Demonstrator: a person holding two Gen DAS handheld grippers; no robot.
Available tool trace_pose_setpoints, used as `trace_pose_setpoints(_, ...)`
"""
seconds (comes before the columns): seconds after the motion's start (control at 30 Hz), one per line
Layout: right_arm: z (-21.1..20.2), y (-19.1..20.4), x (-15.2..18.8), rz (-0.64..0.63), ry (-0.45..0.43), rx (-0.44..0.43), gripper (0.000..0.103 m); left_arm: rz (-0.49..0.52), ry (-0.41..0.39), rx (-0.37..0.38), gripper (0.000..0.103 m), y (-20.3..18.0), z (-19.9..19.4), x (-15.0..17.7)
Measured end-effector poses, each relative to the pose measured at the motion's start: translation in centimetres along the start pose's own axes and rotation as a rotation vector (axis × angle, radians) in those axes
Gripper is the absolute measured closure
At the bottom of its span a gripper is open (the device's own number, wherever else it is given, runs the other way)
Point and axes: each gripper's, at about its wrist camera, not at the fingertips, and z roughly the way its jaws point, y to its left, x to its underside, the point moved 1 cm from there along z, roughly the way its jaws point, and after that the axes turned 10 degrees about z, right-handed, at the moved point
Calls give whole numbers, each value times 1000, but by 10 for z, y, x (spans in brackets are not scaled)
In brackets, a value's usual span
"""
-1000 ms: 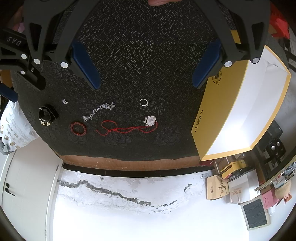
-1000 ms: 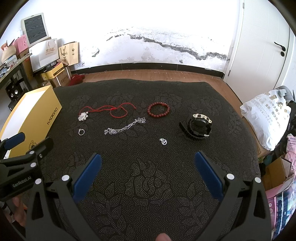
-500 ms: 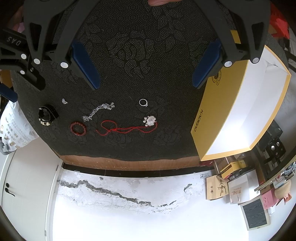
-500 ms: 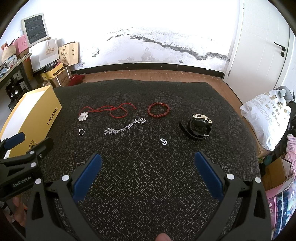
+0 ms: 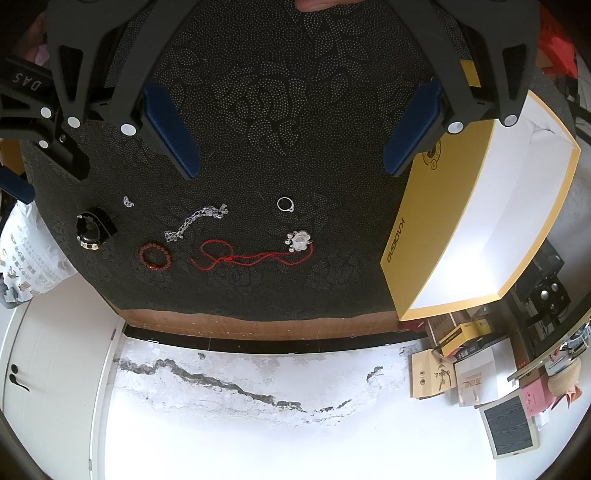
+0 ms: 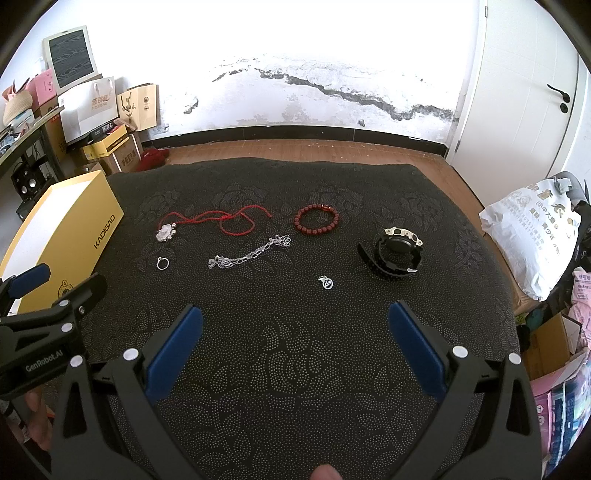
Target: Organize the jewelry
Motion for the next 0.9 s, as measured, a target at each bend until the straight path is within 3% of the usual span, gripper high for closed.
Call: trace_pose_setpoints(0.9,1,-1,-1,2,-2,3,6,-13,29,2,6,1,11,0)
